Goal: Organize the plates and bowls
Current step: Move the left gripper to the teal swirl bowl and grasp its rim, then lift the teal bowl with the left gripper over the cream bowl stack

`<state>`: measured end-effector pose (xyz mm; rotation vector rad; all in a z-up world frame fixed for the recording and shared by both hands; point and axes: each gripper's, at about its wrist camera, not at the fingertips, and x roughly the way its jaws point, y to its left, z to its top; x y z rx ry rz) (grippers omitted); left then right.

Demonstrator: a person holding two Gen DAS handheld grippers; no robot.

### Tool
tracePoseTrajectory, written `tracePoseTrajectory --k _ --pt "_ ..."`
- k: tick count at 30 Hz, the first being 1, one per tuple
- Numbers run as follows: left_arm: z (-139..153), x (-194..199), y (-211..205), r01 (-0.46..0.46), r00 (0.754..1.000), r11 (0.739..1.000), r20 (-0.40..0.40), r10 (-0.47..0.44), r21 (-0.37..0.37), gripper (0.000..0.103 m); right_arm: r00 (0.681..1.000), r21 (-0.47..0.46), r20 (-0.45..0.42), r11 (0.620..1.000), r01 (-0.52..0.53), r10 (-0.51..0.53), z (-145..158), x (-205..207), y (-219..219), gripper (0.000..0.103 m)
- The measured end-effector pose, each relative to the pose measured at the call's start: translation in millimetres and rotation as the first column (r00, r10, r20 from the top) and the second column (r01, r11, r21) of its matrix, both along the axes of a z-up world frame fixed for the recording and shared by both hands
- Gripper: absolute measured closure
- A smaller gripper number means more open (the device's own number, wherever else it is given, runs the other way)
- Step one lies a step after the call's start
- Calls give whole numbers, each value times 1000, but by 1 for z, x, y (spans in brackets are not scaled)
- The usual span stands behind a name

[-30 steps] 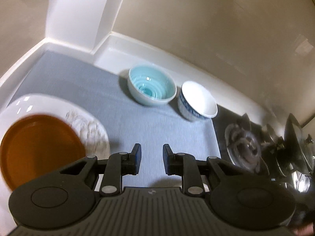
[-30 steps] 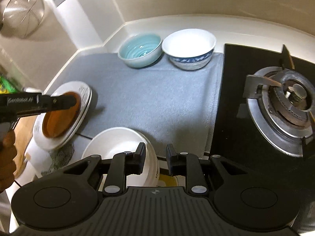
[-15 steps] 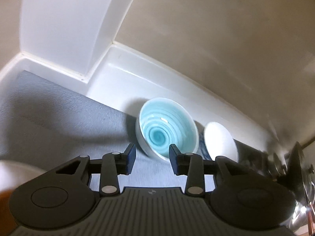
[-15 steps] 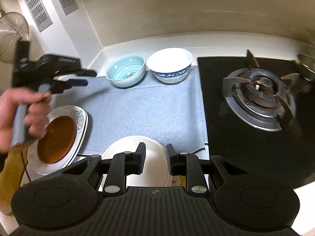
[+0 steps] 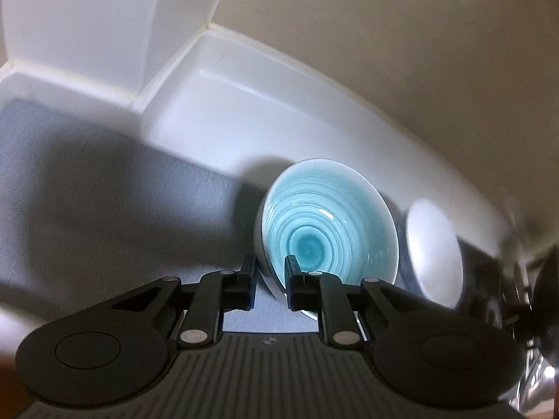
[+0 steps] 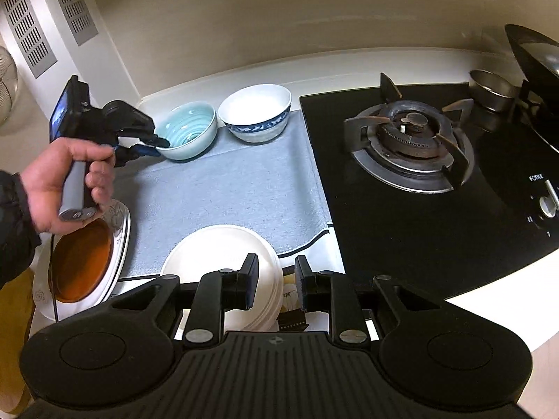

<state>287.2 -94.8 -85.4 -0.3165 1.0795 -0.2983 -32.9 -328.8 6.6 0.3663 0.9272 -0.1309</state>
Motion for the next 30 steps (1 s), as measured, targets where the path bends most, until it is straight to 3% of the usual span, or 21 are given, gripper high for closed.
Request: tracePoseTrajectory --k 6,11,14,22,30 --pt "6 -41 7 119 991 993 -60 -118 16 85 1000 36 3 999 -29 29 -4 16 2 79" --pt "4 -70 -4 270 962 960 -46 -268 68 84 998 77 18 995 -61 59 -4 45 0 79" --pt "8 -76 1 255 967 964 -13 -254 80 78 997 102 31 992 -80 77 -3 70 -2 78" --pt "20 -69 0 196 978 978 64 -201 74 78 994 167 -12 981 -103 107 -22 144 2 73" --pt "16 -66 -17 232 967 964 78 -243 128 79 989 178 -72 977 -116 131 -46 180 11 73"
